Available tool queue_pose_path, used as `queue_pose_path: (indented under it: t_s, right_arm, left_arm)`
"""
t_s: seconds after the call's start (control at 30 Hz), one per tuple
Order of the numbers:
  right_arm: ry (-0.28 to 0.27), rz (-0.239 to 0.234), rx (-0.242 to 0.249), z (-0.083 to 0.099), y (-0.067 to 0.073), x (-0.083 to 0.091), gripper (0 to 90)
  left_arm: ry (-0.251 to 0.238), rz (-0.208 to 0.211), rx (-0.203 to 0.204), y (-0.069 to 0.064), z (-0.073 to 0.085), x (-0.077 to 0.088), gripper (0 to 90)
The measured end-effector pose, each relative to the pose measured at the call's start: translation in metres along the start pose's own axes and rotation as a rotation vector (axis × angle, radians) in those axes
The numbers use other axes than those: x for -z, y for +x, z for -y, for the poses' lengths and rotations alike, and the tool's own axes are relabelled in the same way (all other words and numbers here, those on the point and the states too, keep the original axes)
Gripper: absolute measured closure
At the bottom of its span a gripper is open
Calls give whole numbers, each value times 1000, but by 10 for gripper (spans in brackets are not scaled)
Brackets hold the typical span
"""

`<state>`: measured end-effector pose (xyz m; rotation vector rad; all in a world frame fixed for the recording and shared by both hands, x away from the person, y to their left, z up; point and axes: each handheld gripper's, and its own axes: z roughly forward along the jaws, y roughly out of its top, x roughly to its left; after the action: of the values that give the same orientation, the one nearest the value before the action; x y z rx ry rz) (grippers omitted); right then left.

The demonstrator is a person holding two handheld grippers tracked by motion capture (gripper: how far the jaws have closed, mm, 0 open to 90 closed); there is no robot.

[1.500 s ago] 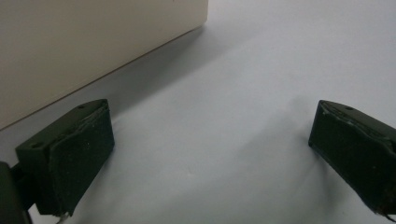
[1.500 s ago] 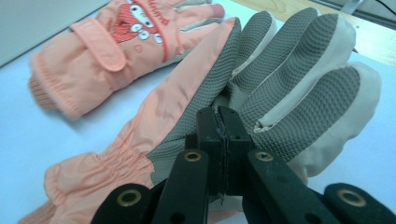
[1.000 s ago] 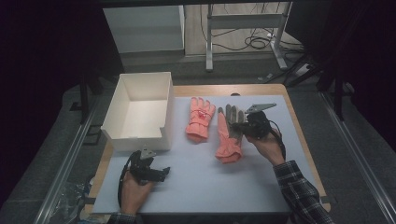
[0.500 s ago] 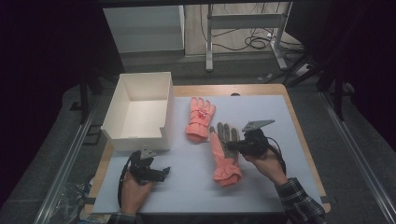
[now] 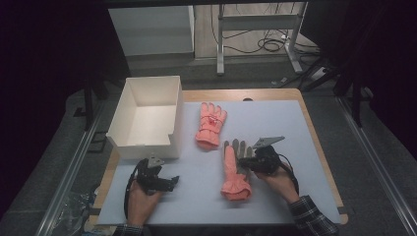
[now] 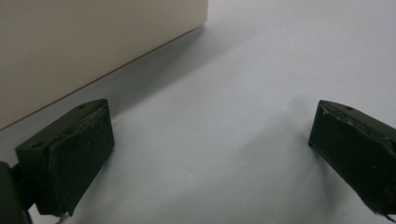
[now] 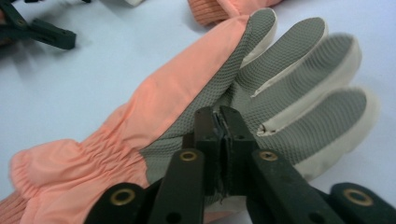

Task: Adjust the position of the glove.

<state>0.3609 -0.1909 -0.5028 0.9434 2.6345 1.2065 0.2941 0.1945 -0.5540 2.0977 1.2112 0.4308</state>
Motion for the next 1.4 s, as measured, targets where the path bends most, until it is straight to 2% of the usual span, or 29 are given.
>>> queue_pose_path:
  t_s: [0.3,0.53,0.77,0.9,1.17,1.4]
  right_arm:
    - [-43,27,38,-16,-2,12,689]
    - [-79,62,24,-39,-12,10,586]
    - [-92,91,20,-67,-24,-4,556]
    - [-91,75,-4,-76,-30,-15,548]
    - [-76,82,13,-93,-32,-34,492]
    - [-76,79,35,-109,-38,-45,514]
  left_arm:
    - [0,0,0,0,0,0,2]
    - [-1,1,1,0,0,0,2]
    - [-1,1,1,0,0,0,3]
    - [-1,2,1,0,0,0,3]
    - [-1,1,1,0,0,0,3]
    - [-2,1,1,0,0,0,2]
